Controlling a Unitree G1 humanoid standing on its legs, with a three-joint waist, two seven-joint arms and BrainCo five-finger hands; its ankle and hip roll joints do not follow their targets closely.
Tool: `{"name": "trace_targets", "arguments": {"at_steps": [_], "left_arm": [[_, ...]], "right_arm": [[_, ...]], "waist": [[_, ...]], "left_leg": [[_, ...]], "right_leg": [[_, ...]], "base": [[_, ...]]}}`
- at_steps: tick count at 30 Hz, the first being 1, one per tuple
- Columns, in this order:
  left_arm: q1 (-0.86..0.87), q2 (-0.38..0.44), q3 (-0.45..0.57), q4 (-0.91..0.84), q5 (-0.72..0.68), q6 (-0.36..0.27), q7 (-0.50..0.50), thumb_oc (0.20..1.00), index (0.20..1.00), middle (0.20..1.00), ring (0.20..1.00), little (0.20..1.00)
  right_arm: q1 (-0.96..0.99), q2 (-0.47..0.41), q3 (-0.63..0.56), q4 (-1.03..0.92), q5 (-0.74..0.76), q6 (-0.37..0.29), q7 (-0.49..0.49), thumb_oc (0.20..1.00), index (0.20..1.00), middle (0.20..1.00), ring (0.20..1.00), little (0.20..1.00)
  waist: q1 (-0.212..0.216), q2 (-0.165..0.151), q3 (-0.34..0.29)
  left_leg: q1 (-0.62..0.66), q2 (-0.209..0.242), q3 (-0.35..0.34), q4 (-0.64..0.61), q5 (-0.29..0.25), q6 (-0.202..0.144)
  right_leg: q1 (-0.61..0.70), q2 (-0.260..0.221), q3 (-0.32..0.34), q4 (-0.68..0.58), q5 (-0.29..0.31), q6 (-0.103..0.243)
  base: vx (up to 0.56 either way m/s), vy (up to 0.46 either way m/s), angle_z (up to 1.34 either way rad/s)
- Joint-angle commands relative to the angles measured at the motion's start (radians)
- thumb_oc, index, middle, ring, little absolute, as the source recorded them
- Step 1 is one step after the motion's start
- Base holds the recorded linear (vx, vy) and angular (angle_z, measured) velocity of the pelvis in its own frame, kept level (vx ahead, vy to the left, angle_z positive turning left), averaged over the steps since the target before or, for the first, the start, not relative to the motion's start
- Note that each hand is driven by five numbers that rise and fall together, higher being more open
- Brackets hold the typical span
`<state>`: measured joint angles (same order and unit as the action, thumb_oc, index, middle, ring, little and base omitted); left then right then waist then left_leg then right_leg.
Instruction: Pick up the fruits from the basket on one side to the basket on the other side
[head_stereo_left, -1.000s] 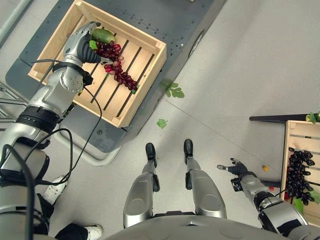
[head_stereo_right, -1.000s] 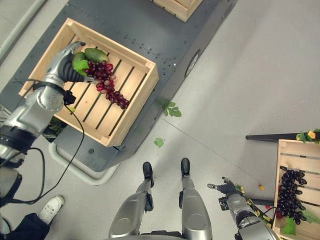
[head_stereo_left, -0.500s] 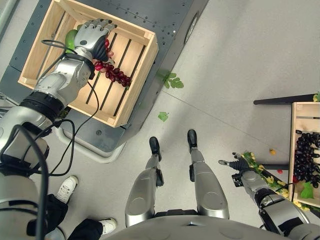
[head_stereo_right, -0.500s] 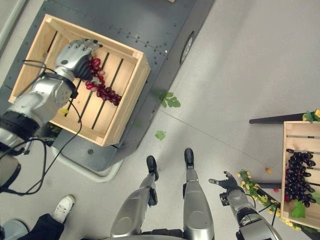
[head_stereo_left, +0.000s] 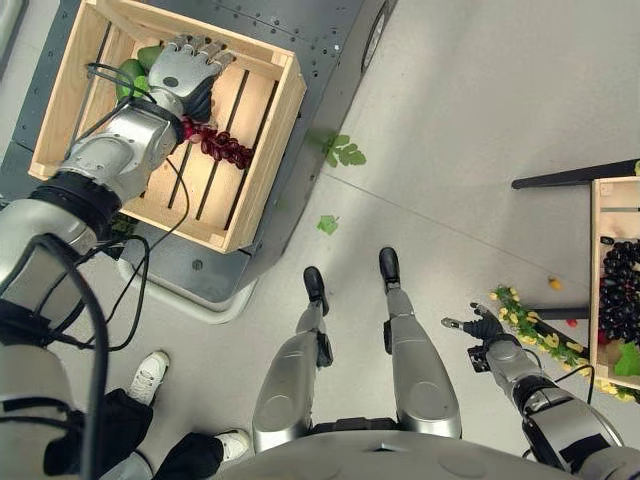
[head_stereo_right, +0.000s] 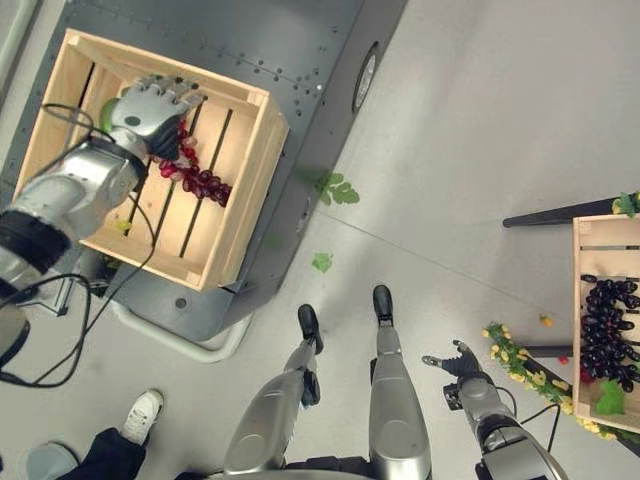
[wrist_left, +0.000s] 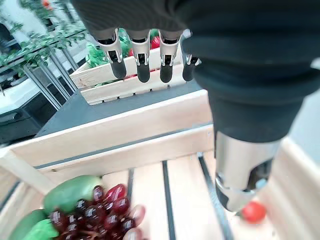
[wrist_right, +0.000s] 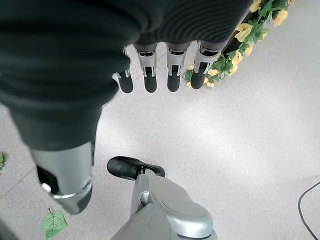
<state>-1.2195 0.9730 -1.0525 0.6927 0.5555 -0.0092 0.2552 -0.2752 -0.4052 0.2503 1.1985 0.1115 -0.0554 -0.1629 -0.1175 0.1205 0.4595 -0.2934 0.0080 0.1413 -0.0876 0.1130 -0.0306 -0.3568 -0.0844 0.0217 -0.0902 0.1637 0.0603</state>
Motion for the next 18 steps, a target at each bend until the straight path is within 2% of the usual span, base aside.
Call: {"name": "trace_targets", "arguments": {"at_steps": [1,11,18], "left_arm": [[-0.114,0.065,-0.026,0.053,0.068,0.016,0.012,1.0,1.0,1.0,1.0,1.0],[-0.148,0.089,-0.123,0.098,0.173,0.013,0.003,1.0,1.0,1.0,1.0,1.0],[-0.109,0.122,-0.115,0.165,0.186,0.028,0.002,1.0,1.0,1.0,1.0,1.0]], "right_arm": [[0.015,-0.039,0.005,0.004,0.028,-0.012,-0.023,1.0,1.0,1.0,1.0,1.0],[0.014,-0.047,0.002,-0.016,0.041,-0.027,-0.04,1.0,1.0,1.0,1.0,1.0],[0.019,-0.056,0.002,-0.021,0.03,-0.033,-0.05,1.0,1.0,1.0,1.0,1.0]], "waist": [[-0.006,0.0,-0.029],[-0.014,0.013,-0.014],[-0.021,0.023,-0.001]], "left_leg": [[-0.095,-0.021,-0.005,0.023,0.021,-0.037],[-0.118,-0.026,0.003,0.02,0.023,-0.038],[-0.131,-0.026,0.015,0.02,0.023,-0.04]], "right_leg": [[-0.049,-0.059,0.011,0.003,0.016,0.128],[-0.076,-0.059,0.018,0.003,0.024,0.131],[-0.097,-0.059,0.03,0.003,0.03,0.132]], "base": [[0.0,0.0,0.0],[0.0,0.01,-0.02],[0.0,0.032,-0.08]]}}
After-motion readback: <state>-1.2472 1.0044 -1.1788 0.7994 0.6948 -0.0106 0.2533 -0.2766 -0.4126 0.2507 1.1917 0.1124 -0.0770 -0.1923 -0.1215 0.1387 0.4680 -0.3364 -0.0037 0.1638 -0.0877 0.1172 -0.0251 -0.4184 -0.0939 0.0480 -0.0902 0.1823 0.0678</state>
